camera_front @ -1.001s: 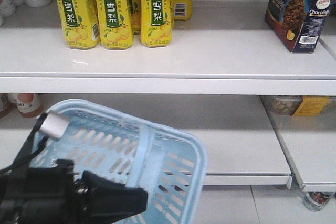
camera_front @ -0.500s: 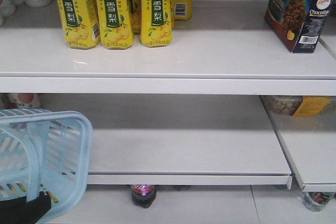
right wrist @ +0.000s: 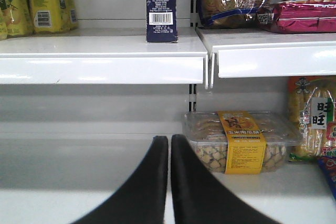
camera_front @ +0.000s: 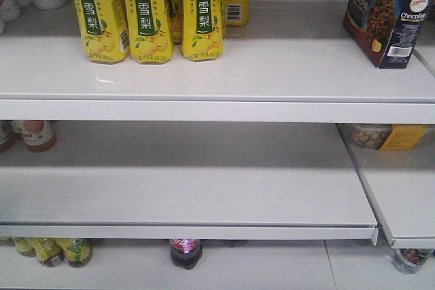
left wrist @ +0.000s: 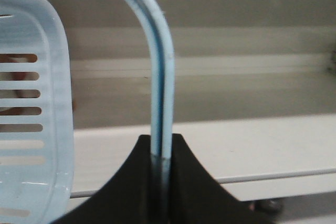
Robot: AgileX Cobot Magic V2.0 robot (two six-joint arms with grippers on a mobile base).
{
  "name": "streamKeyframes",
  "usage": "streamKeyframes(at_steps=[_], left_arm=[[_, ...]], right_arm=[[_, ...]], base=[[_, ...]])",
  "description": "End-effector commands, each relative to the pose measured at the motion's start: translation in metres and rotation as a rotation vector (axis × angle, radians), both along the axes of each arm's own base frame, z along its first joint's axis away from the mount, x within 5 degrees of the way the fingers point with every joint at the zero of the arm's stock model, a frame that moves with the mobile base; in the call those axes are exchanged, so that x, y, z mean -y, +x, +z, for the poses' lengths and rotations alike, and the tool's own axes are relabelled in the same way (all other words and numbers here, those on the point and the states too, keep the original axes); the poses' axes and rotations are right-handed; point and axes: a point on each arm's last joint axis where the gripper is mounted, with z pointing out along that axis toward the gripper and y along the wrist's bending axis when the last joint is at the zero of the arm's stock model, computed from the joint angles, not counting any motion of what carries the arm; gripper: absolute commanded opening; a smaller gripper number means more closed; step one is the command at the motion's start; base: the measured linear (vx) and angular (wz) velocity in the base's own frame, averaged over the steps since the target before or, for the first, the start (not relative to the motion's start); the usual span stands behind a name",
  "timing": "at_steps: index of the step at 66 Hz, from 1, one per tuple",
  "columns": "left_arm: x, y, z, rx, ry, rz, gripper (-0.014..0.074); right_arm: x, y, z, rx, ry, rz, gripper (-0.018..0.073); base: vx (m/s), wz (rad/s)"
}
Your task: Left arm holds basket, right arm returns cookies
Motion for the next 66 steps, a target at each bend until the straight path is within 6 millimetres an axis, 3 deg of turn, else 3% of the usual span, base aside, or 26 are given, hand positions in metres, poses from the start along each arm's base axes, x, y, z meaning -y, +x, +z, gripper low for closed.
streamKeyframes(at_steps=[1,15,40,66], left_arm=[[-0.0052,-0.0032,0.0157,0.145,0.033,0.076,-0.0006],[-0.0095,-0.0087,0.0156,0.17,0.09,0.144,-0.0006],[-0.0022,-0.0089,0.0157,0.175,0.061,0.012,-0.0006],[-0.0021,-0.0089,0.016,0.173,0.037,0.012,-0.0006]], right_arm=[[-0.0005,-0.0005,0.0154,0.09,-0.017,0.003,-0.0008],[-0.0005,-0.0004,0.0153,0.088,-0.017,0.003,-0.0008],[-0.0004,-0.0004,0.0152,0.087,-0.017,0.003,-0.0008],[-0.0004,-0.0004,0.0152,0.087,-0.017,0.003,-0.0008]], base=[[0.0,0.0],[0.0,0.0],[0.0,0.0],[0.0,0.0]])
